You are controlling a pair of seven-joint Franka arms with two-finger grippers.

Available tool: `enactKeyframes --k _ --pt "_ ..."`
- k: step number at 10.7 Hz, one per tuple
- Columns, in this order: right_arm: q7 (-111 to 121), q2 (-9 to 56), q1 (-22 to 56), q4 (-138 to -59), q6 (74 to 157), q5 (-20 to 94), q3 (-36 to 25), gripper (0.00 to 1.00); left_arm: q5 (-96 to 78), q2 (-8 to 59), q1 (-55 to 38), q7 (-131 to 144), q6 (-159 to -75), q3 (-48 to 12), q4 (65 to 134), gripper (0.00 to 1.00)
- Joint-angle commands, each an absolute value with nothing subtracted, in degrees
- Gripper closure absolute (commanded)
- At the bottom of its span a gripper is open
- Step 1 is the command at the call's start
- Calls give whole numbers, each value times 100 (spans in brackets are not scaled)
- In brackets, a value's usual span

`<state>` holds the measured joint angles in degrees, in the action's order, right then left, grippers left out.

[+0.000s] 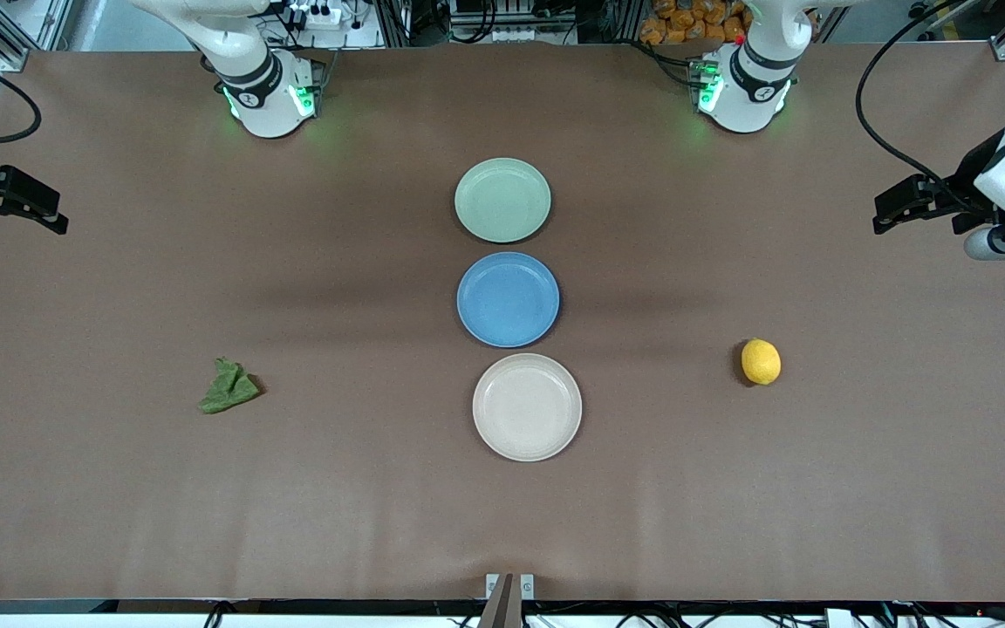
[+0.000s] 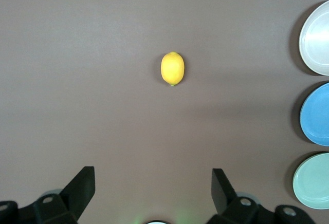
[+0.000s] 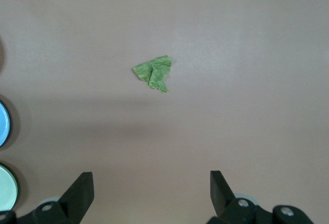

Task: Place lemon and lettuce in plates

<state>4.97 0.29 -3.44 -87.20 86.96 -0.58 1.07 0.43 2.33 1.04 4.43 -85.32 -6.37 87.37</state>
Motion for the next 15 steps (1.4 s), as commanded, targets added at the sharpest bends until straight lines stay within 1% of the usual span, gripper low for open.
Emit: enactKeyframes --k 1,8,10,13,15 --pt "422 88 -343 -8587 8657 -132 132 0 -44 229 114 545 -8543 -650 8727 0" --pt "422 141 -343 -8587 8754 -114 132 0 17 263 97 545 -8534 -694 8701 0" --pt "422 149 -343 -8587 8754 -114 132 0 9 412 106 554 -8543 -703 8710 0" --pt "422 149 -343 -8587 8754 -114 132 0 -9 895 114 554 -8631 -703 8710 0" --pt "413 149 -343 -8587 8763 -105 132 0 9 1211 167 554 -8911 -694 8754 0"
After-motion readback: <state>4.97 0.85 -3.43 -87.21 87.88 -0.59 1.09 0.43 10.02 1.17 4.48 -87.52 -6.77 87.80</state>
